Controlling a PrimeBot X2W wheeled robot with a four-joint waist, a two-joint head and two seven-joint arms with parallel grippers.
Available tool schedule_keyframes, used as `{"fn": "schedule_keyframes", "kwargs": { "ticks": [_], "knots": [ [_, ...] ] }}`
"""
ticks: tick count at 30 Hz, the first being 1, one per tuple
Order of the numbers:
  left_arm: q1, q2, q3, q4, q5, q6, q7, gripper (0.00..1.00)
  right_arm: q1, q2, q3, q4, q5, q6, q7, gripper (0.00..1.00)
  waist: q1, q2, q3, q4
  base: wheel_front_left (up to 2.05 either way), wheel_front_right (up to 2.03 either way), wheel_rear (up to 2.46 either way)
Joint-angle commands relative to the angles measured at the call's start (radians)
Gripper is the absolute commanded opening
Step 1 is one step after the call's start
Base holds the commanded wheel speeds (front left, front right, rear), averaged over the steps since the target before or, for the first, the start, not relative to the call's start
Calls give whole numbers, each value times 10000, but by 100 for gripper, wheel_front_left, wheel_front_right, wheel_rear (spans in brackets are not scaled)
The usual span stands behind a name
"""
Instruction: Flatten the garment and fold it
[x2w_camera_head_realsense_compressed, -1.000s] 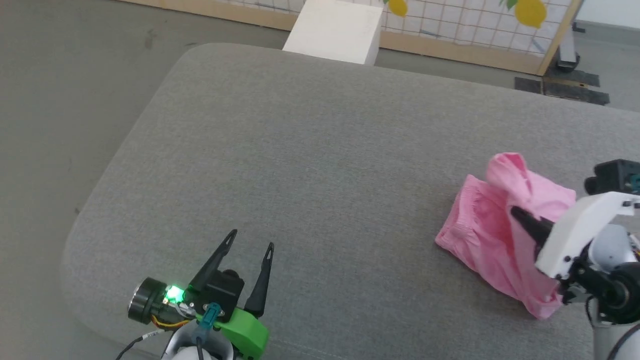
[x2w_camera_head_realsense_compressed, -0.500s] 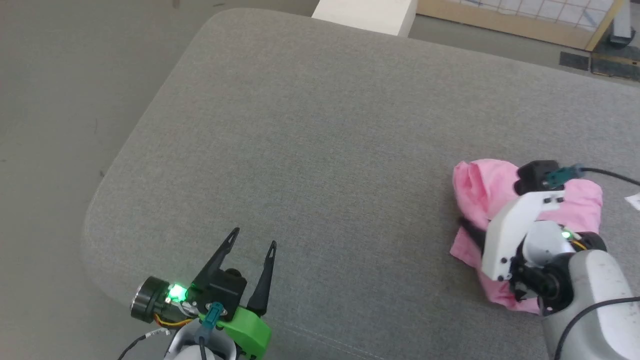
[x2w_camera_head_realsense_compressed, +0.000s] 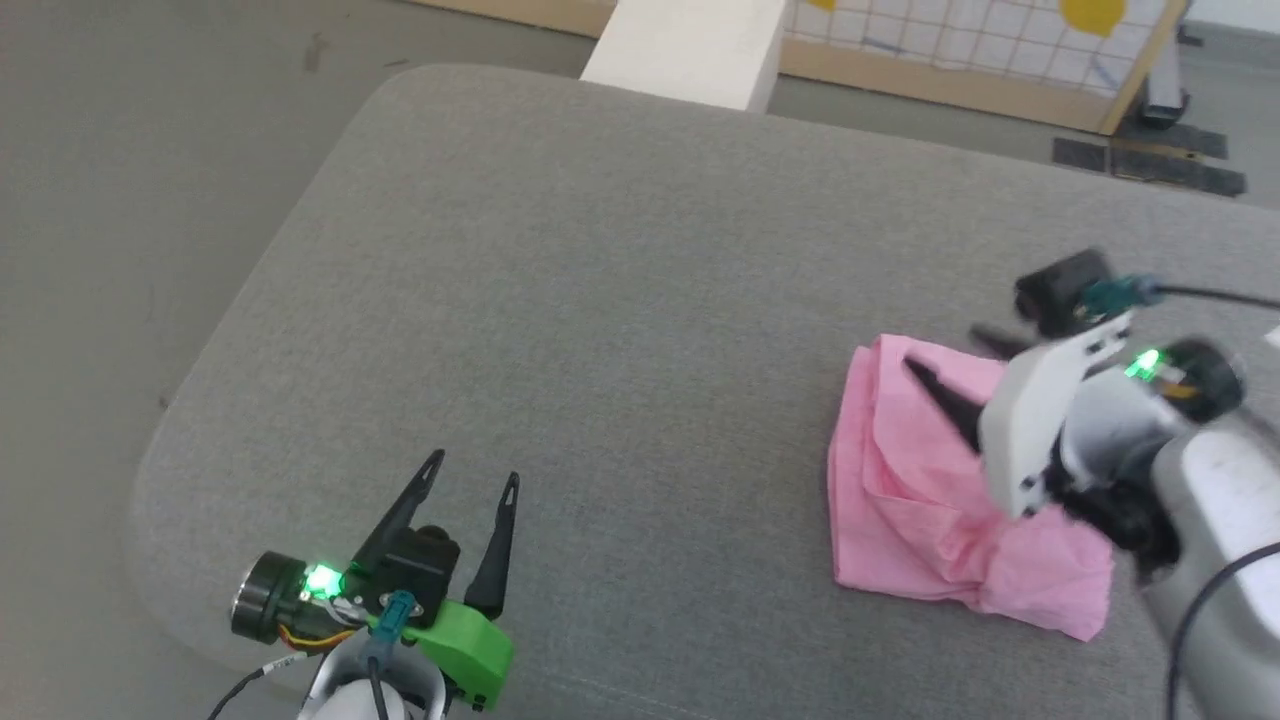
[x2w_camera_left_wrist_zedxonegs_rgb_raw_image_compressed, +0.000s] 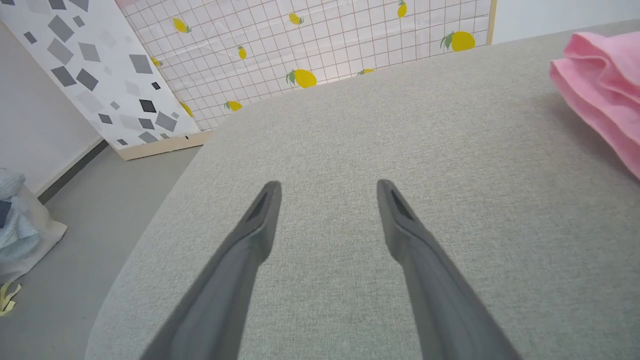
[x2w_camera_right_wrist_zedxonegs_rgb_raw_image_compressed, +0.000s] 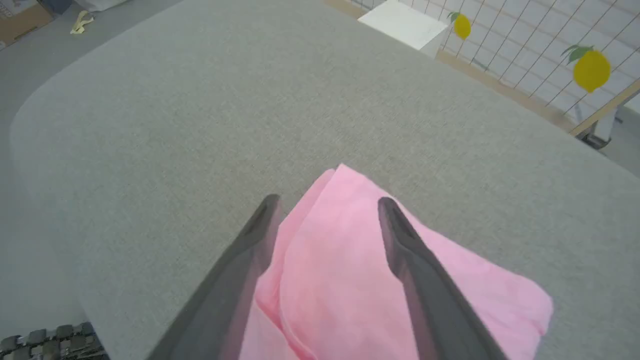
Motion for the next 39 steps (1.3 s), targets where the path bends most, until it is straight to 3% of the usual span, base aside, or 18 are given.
{"fn": "schedule_keyframes", "kwargs": {
  "ticks": [1, 2, 4, 11, 16, 20, 32, 39],
  "knots": [
    [-7, 23, 85, -10, -85, 80, -49, 100, -366, -429, 117, -121, -102, 35, -561, 100, 0, 0, -341, -429, 0, 0, 0],
    [132, 28, 150, -53, -203, 140, -72, 100, -765, -1230, 342, -266, -283, 35, -1798, 100, 0, 0, -475, -728, 0, 0, 0],
    [265, 36, 182, -88, -286, 185, -85, 100, -874, -1677, 210, -267, -377, 35, -2662, 100, 0, 0, -554, -949, 0, 0, 0],
    [588, 53, 484, -297, -653, 355, -156, 100, 142, -2090, -1487, -307, -714, 35, -4732, 100, 0, 0, -721, -1494, 0, 0, 0],
    [700, 110, 734, -507, -896, 427, -194, 100, 1750, -1375, -3147, -884, -1128, 35, -5597, 100, 0, 0, -794, -1766, 0, 0, 0],
    [768, 200, 888, -641, -1041, 447, -211, 100, 2937, -552, -3885, -1636, -1432, 35, -5823, 100, 0, 0, -868, -1927, 0, 0, 0],
    [930, 352, 972, -818, -1214, 431, -236, 100, 5310, 1353, -4371, -2980, -2406, 35, -5775, 100, 0, 0, -904, -2068, 0, 0, 0],
    [914, 295, 1013, -858, -1261, 476, -264, 100, 5710, 1811, -4401, -3104, -2763, 35, -5799, 100, 0, 0, -782, -2020, 0, 0, 0]
  ]
}}
